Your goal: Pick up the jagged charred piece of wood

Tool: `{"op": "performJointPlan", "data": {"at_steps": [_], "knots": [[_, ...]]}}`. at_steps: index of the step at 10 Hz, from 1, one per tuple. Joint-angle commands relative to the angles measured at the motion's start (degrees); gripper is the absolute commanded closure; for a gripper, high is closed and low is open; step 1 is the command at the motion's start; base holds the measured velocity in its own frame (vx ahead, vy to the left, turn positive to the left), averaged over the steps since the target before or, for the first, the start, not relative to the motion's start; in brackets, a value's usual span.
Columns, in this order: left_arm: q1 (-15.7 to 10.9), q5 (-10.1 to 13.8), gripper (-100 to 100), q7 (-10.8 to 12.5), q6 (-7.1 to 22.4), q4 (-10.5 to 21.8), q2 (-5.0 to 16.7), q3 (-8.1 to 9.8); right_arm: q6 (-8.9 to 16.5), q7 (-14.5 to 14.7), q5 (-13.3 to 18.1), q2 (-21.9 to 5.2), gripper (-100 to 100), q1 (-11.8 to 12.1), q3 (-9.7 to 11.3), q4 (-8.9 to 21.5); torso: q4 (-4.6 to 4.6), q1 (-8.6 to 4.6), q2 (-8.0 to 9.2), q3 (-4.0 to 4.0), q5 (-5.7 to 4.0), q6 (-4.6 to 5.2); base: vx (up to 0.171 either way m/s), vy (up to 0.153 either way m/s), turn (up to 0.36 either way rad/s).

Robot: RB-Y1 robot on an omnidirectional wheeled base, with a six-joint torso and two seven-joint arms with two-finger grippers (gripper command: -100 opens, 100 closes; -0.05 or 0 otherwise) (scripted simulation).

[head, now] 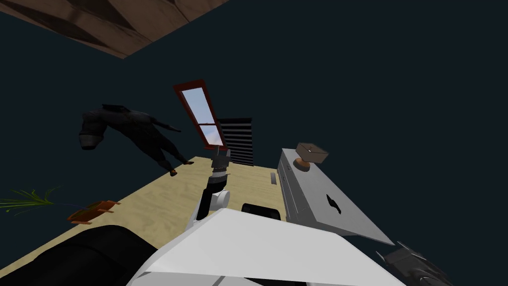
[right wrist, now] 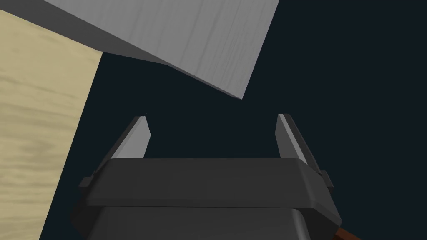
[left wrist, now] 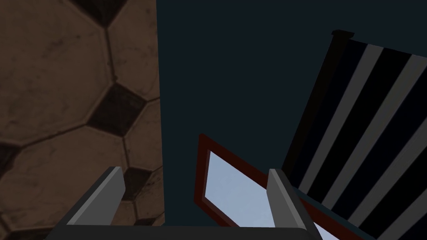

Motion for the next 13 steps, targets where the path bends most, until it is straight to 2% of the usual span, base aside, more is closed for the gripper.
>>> {"op": "performJointPlan", "data": {"at_steps": [1,2,3,4,5,6,7,8,9,10,11,12,13], "knots": [[0.00,0.00,0,0.00,0.00,0.00,0.00,0.00,2.77,-1.01,-1.11,-0.49,-100,0.17,-0.61,1.03,0.00,0.00,0.00,0.00,0.00,0.00,0.111,0.020,-0.043],[0.00,0.00,0,0.00,0.00,0.00,0.00,0.00,4.90,-2.94,-2.81,-1.14,-100,0.02,-1.86,2.62,-0.01,0.04,0.00,-0.01,0.01,-0.02,0.150,0.036,-0.070],[0.00,0.00,0,0.00,0.00,0.00,0.00,0.00,6.48,-2.94,-2.81,-1.14,-100,0.02,-1.86,2.84,-0.03,0.08,-0.13,-0.08,0.02,-0.01,0.144,0.019,-0.042],[0.00,0.00,0,0.00,0.00,0.00,0.00,0.00,8.29,-4.86,-4.50,-1.79,-100,-0.20,-3.03,4.65,-0.04,0.02,-0.13,-0.09,0.01,-0.02,0.172,0.000,-0.072],[0.01,0.00,0,0.00,0.00,0.00,0.00,0.00,10.07,-4.86,-4.50,-1.79,-100,-0.20,-3.03,4.65,-0.05,-0.04,-0.23,-0.13,-0.01,-0.01,0.141,-0.003,-0.033],[0.00,0.00,0,0.00,0.00,0.00,0.00,0.00,11.82,-6.76,-6.18,-2.43,-100,-0.50,-4.13,6.45,-0.05,-0.06,-0.16,-0.11,-0.02,-0.03,0.139,-0.009,-0.053],[0.00,0.00,0,0.00,0.00,0.00,0.00,0.00,13.29,-6.76,-6.18,-2.43,-100,-0.50,-4.13,6.45,-0.04,-0.09,-0.15,-0.09,-0.02,-0.02,0.133,0.006,-0.035],[0.00,0.00,0,0.00,0.00,0.00,0.00,0.00,13.71,-6.76,-6.18,-2.43,-100,-0.50,-4.13,6.45,-0.04,-0.05,-0.12,-0.08,-0.01,-0.03,0.064,0.008,0.000],[-0.01,0.00,0,0.00,0.00,0.00,0.00,0.00,15.98,-8.63,-7.84,-3.06,-100,-0.86,-5.16,8.23,0.00,-0.03,0.08,0.02,-0.01,-0.03,0.108,0.008,-0.052],[0.00,0.00,0,0.00,0.00,0.00,0.00,0.00,17.20,-8.63,-7.84,-3.06,-100,-0.86,-5.16,8.23,0.00,-0.03,0.01,0.00,-0.01,-0.01,0.128,-0.005,-0.043],[0.00,0.00,0,0.00,0.00,0.00,0.00,0.00,18.84,-10.46,-9.46,-3.67,-100,-1.27,-6.10,9.98,-0.02,-0.08,-0.05,-0.04,-0.02,-0.03,0.185,-0.015,-0.065],[0.00,0.00,0,0.00,0.00,0.00,0.00,0.00,20.53,-10.46,-9.46,-3.67,-100,-1.27,-6.10,9.98,-0.05,-0.11,-0.24,-0.14,-0.03,-0.03,0.152,-0.013,-0.029],[0.00,0.00,0,0.00,0.00,0.00,0.00,0.00,22.26,-12.24,-11.03,-4.26,-100,-1.73,-6.96,11.68,-0.06,-0.11,-0.18,-0.12,-0.02,-0.04,0.163,0.002,-0.053]]}}
